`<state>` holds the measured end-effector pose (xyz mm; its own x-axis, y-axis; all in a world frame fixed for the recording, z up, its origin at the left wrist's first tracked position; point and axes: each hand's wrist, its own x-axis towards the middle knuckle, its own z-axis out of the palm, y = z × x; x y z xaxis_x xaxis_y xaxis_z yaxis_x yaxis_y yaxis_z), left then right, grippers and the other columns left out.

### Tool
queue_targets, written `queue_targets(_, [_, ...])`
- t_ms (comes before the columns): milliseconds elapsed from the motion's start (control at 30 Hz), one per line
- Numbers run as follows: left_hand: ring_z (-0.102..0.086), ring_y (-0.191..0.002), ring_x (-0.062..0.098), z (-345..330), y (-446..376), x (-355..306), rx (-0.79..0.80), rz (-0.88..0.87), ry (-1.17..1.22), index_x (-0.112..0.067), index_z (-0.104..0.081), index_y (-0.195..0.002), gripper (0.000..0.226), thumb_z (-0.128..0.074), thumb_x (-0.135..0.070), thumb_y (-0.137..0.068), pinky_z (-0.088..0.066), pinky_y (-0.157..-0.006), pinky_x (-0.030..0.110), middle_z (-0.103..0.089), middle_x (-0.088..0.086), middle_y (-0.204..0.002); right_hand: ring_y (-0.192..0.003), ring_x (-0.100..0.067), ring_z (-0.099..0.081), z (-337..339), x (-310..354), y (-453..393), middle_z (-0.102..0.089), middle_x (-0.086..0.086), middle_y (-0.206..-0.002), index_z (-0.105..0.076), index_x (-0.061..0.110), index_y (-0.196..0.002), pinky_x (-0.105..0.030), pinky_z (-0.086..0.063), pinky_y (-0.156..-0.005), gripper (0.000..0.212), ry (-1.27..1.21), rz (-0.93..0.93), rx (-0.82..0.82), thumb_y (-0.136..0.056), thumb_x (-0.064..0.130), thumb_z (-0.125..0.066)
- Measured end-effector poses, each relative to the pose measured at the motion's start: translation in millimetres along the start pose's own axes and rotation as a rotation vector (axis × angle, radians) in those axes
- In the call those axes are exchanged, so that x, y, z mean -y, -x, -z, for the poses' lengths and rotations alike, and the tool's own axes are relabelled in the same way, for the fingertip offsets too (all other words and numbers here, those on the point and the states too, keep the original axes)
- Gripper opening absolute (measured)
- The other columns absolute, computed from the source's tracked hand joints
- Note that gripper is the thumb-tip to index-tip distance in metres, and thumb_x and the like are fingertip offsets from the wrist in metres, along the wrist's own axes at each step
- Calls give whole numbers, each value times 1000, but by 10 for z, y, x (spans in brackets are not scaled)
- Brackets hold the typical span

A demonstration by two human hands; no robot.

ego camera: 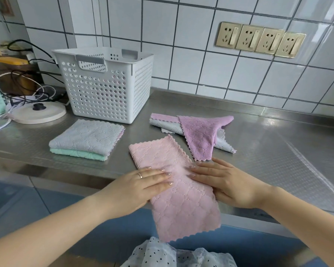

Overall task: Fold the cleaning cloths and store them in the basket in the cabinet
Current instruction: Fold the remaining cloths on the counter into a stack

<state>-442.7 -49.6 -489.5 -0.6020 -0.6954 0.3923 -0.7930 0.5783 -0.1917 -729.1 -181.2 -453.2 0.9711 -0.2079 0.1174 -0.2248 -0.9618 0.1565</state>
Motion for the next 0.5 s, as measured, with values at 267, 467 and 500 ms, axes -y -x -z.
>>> queue_targets(267, [-46, -130, 11, 38, 42, 37, 61, 64, 180, -21, -41, -137, 64, -35, -5, -75, -31, -111, 40, -51, -3, -139, -136, -19, -38, -97, 167, 96, -36, -2, -150, -31, 22, -146, -43, -37, -108, 69, 155, 169, -89, -85, 42, -57])
queue_targets(467, [-53, -121, 6, 93, 24, 2, -28, 396, 678, -28, -56, -127, 35, -40, -28, -96, -37, -103, 19, -62, -3, -125, -121, -19, -54, -144, 324, 54, -54, -3, -135, -47, 19, -133, -36, -43, -103, 37, 17, 178, -326, -98, 31, -44])
queue_targets(500, [-56, -118, 12, 130, -74, -10, -67, 453, 643, -21, -59, -124, 34, -40, -29, -96, -44, -96, 23, -64, 1, -120, -120, -18, -55, -128, 347, 4, -56, -3, -133, -50, 18, -130, -34, -43, -102, 36, -47, 167, -347, -99, 32, -41])
